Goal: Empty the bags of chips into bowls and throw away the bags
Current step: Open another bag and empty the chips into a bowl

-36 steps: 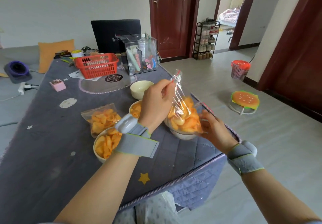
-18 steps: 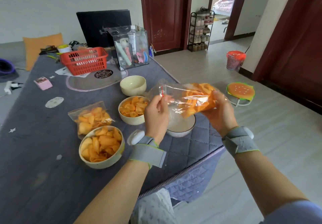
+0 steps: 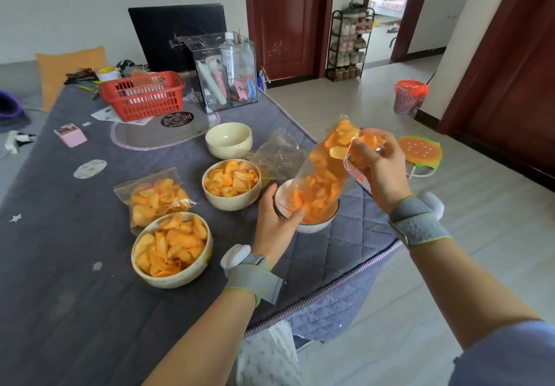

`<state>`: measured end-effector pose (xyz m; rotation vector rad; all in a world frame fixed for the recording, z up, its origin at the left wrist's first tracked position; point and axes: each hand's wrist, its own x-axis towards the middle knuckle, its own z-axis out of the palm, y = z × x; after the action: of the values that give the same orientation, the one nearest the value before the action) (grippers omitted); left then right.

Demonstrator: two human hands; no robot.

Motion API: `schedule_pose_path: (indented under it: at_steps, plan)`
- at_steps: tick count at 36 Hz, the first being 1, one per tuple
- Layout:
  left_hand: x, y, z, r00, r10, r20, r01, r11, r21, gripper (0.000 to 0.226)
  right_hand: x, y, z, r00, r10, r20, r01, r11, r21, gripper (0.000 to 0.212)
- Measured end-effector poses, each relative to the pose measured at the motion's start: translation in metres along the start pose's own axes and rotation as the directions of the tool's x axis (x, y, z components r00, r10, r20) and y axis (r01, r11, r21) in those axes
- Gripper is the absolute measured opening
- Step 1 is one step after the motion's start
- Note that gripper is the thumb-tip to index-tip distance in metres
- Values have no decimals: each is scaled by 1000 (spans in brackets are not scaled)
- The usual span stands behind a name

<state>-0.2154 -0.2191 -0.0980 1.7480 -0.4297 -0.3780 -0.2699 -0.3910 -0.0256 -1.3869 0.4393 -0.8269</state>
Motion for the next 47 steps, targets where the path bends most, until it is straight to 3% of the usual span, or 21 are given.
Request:
schedule_pose_path:
  at_steps: [8,15,21,26,35,39,44,47]
  plan:
    - [3,5,5,989,110,95,-125,978,164,67,-1,-9,11,1000,-16,24,17,1000,-14,12]
    - [8,0,8,992,76,100,-96,972,214,84,-1,-16,25,993,19,120,-17,1000,-19,12]
    - [16,-7,4,986,136,98,-156,959,235,76,2,-21,33,988,21,151,-13,999,-53,15]
    - [11,0,1,986,153,73,-165,965,202,59,1,-32,40,956,-16,292,67,984,-165,20]
    - [15,-3,2,996,42,79,-55,984,166,117,0,-39,47,926,-158,342,168,986,1,15]
    - [19,-9,4,997,19,77,-30,989,142,122,0,-35,39,938,-140,318,91,982,166,10]
    - [23,-9,4,994,82,71,-93,981,168,113,-6,-10,27,896,19,444,16,997,-75,56]
    - [20,-5,5,987,142,75,-153,972,178,98,-8,1,22,859,67,507,49,976,-211,53]
